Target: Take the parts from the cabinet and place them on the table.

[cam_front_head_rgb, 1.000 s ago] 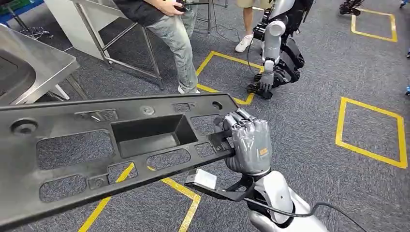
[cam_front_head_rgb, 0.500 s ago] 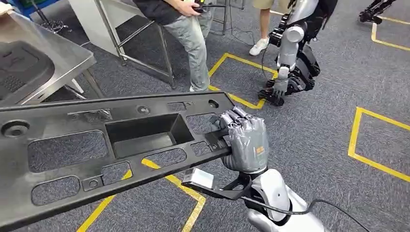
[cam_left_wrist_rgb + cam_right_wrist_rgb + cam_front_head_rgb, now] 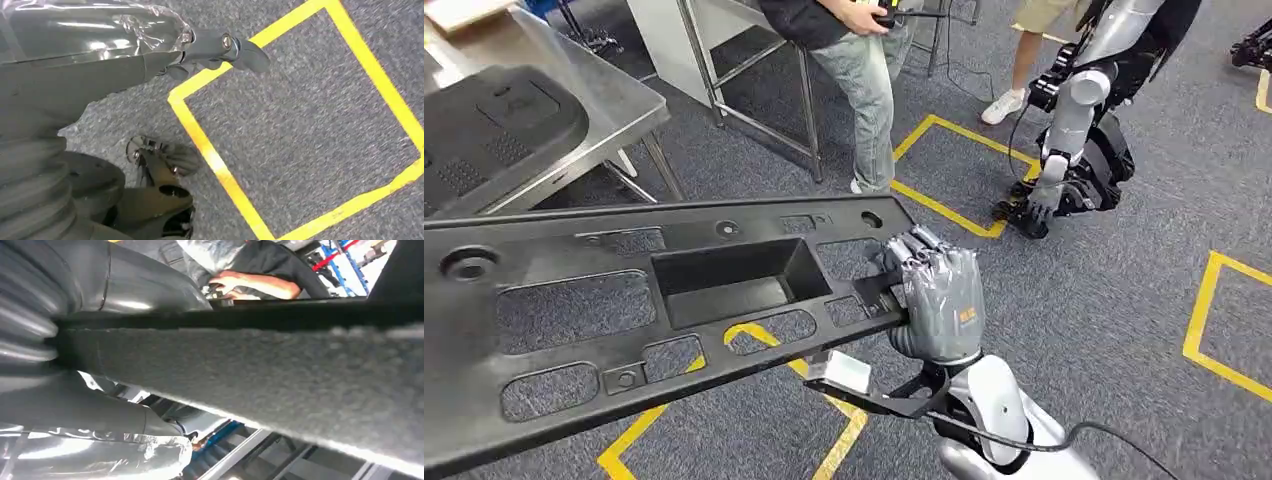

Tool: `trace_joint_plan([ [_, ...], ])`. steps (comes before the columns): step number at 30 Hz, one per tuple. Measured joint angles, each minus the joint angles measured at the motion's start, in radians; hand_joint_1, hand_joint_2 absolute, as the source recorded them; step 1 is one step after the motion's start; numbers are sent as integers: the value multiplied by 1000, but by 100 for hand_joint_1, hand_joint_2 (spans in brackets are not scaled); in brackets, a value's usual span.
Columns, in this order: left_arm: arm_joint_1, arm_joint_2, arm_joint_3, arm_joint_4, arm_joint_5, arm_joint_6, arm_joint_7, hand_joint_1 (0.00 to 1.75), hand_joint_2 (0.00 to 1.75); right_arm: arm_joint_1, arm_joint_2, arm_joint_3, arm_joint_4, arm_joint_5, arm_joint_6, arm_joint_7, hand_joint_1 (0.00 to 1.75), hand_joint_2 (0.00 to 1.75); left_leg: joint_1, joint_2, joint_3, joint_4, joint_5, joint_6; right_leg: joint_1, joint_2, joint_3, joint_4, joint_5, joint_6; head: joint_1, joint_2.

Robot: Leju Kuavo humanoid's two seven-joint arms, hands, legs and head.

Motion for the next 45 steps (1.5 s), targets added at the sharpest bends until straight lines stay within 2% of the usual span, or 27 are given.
trace_joint_plan([
  [2,0,2,0,0,2,0,0,0,175,0,2,0,0,1,0,-1,175,175,4,0,1,7,-8,-12,-7,-14,5,-11,8,-15,1,0],
  [3,-1,2,0,0,2,0,0,0,175,0,2,0,0,1,0,-2,175,175,0,24,-6,33,-27,-19,-7,-19,7,-13,8,-17,-6,0],
  [6,-1,2,0,0,3,0,0,0,175,1,2,0,0,1,0,-2,175,175,10,48,-109,244,-128,-34,-4,-43,9,-13,3,-26,-13,0],
  [8,2,2,0,0,-2,0,0,0,175,1,2,0,0,3,0,-2,175,175,14,51,-140,298,-128,-37,-5,-56,10,-12,1,-26,-14,0],
  [9,2,2,0,0,-4,0,0,0,175,2,2,0,0,8,0,-2,175,175,16,55,-120,254,-94,-37,-5,-62,13,-12,-1,-24,-14,0],
  [11,2,2,0,0,-10,0,0,0,175,2,2,0,0,15,0,0,175,175,16,72,-36,81,-3,-32,-7,-73,23,-12,-7,-19,-14,0],
  [12,2,2,0,0,-13,0,0,0,175,2,2,0,0,18,-1,2,175,175,15,97,-9,9,8,-28,-6,-78,26,-13,-11,-14,-15,0],
  [13,-1,2,0,1,-15,0,0,0,175,2,2,0,0,19,-1,3,175,175,3,102,-5,5,2,-22,-1,-81,26,-11,-14,-9,-15,0],
  [17,-1,3,0,1,-16,0,0,0,175,2,2,0,-2,26,2,5,175,175,2,79,0,-11,6,4,-5,-95,39,-20,-19,15,-14,0],
  [18,-2,3,0,1,-14,0,-1,0,175,4,2,0,-2,27,4,5,175,175,6,75,8,-20,10,10,-9,-69,37,1,-34,17,-12,0],
  [20,-4,3,0,1,-11,0,-1,0,175,2,2,0,-2,30,7,6,175,175,6,68,9,-21,11,21,-7,-36,-24,122,-104,17,-6,0],
  [22,-3,3,0,1,-6,0,-1,0,175,6,2,0,-2,30,9,7,175,175,3,55,9,-20,8,25,-5,-28,-105,274,-157,19,-2,0],
  [23,-2,3,0,1,-5,0,-1,0,175,7,2,0,-2,30,10,7,175,175,2,47,10,-20,8,26,-5,-28,-121,295,-147,19,-2,0],
  [24,-2,3,0,1,-5,0,-1,0,175,7,2,0,-2,30,11,8,175,175,2,38,12,-19,7,25,-5,-28,-111,263,-113,17,-2,0],
  [26,-3,3,0,1,-5,0,-1,0,175,6,1,0,-2,30,11,8,175,175,3,19,17,-14,2,21,-6,-20,-42,98,-13,11,3,0],
  [27,-3,3,0,1,-5,0,-1,0,175,6,1,0,-2,30,11,8,175,175,4,13,16,-9,-2,16,-7,-2,-9,14,19,9,6,0],
  [28,-5,3,0,1,-5,0,-1,0,175,5,2,0,-2,30,11,8,175,175,-3,7,9,2,-7,9,-6,18,0,-6,4,11,6,0],
  [30,-4,3,0,1,-6,0,-2,0,175,4,3,0,-2,30,11,8,175,175,4,-1,5,0,-5,3,-4,11,-3,-5,5,7,3,0],
  [32,-3,3,0,1,-7,0,-2,0,175,2,2,-1,-2,30,13,8,175,175,4,-11,6,-4,-5,-12,-4,2,1,-12,9,-8,3,0],
  [33,-4,4,0,1,-7,0,-1,0,175,1,3,-1,-2,32,14,7,175,175,5,13,7,13,-17,-18,-7,-10,6,-19,12,-13,2,0],
  [35,-7,4,0,1,-8,-1,-1,0,175,1,5,-1,-2,32,14,6,175,175,7,45,-44,119,-80,-30,-7,-24,10,-21,10,-21,-10,0],
  [37,-7,4,0,1,-12,-4,-1,0,175,1,7,-1,-2,32,14,6,175,175,12,50,-118,268,-139,-37,-6,-41,12,-20,6,-25,-10,0],
  [38,-5,4,0,1,-13,-5,-1,0,175,1,8,-1,-2,32,14,6,175,175,14,52,-138,302,-140,-39,-6,-48,14,-20,4,-24,-10,0],
  [40,-5,4,0,1,-15,-13,-2,0,175,1,8,-1,-2,33,15,5,175,175,16,57,-101,220,-76,-38,-7,-61,20,-20,0,-21,-10,0],
  [42,-6,4,0,1,-19,-21,-5,0,175,1,10,-1,-2,33,15,4,175,175,16,77,-12,40,11,-32,-8,-71,31,-20,-7,-14,-10,0],
  [43,-7,4,0,1,-21,-22,-6,0,175,1,10,-1,-2,33,15,4,175,175,9,98,5,-1,-1,-25,-2,-76,33,-19,-11,-8,-11,0],
  [45,-6,4,0,1,-25,-26,-11,0,175,1,11,-1,-2,33,15,4,175,175,3,86,-1,-3,3,-13,-2,-81,35,-22,-13,0,-11,0],
])
